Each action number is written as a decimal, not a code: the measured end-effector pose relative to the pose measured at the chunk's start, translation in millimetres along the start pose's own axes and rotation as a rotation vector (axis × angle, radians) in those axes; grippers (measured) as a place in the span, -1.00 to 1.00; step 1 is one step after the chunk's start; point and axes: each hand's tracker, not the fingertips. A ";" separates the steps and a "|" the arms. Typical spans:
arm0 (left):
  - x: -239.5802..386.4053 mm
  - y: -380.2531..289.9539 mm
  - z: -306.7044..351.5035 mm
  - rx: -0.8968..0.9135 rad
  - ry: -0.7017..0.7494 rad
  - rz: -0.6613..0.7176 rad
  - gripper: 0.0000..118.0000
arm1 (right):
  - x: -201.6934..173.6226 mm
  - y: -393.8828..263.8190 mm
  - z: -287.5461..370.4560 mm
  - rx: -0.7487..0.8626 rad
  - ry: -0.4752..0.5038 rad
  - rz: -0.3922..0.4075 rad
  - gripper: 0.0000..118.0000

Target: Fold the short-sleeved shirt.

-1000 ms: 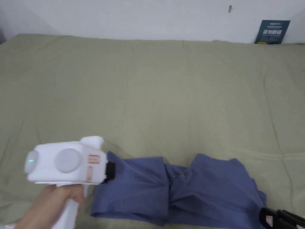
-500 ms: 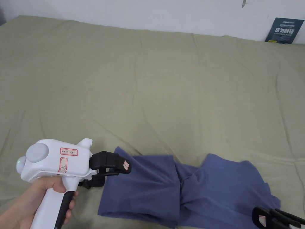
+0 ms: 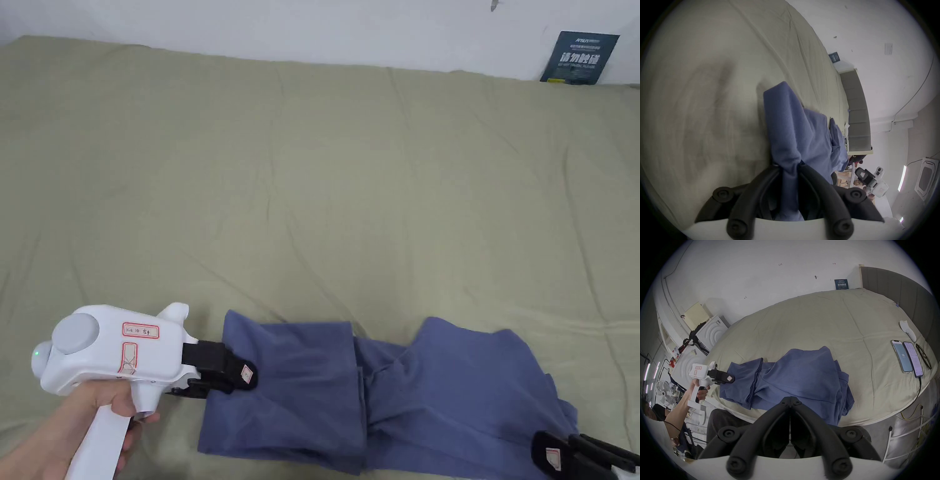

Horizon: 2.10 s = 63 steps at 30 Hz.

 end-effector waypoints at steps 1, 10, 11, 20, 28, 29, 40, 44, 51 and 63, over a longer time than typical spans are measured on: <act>2.7 0.2 3.6 0.002 0.008 0.003 -0.85 | 0.4 0.7 0.3 0.000 0.001 0.000 -0.98; 11.5 -4.9 60.4 0.066 0.090 -0.011 -0.86 | 5.5 2.8 8.6 0.035 0.008 -0.001 -0.98; 12.0 -8.3 72.2 0.085 0.099 -0.008 -0.86 | 5.6 3.3 10.0 0.038 0.012 0.001 -0.98; 99.8 -15.6 116.9 0.104 0.373 -0.184 -0.86 | 7.7 1.3 19.8 0.064 0.032 0.006 -0.98; 220.2 -34.0 27.4 0.010 0.480 -0.405 -0.85 | 20.4 -9.8 35.8 0.101 0.060 -0.022 -0.98; 230.6 -36.9 13.6 0.004 0.484 -0.424 -0.85 | 23.4 -11.1 37.3 0.103 0.057 -0.022 -0.98; 259.0 -47.7 -152.2 -0.083 0.408 -0.378 0.72 | 62.7 -22.9 45.5 0.118 0.020 -0.136 -0.98; 235.8 -42.1 -184.1 -0.166 0.229 -0.215 0.87 | 72.2 -27.0 50.1 0.115 0.006 -0.181 -0.98; 216.7 -38.7 -79.8 -0.013 0.118 -0.189 -0.39 | 74.0 -23.7 46.7 0.114 0.008 -0.194 -0.98; 209.1 -75.9 -160.1 0.008 0.232 -0.223 -1.00 | 55.6 -24.4 30.7 0.056 0.018 -0.126 -0.98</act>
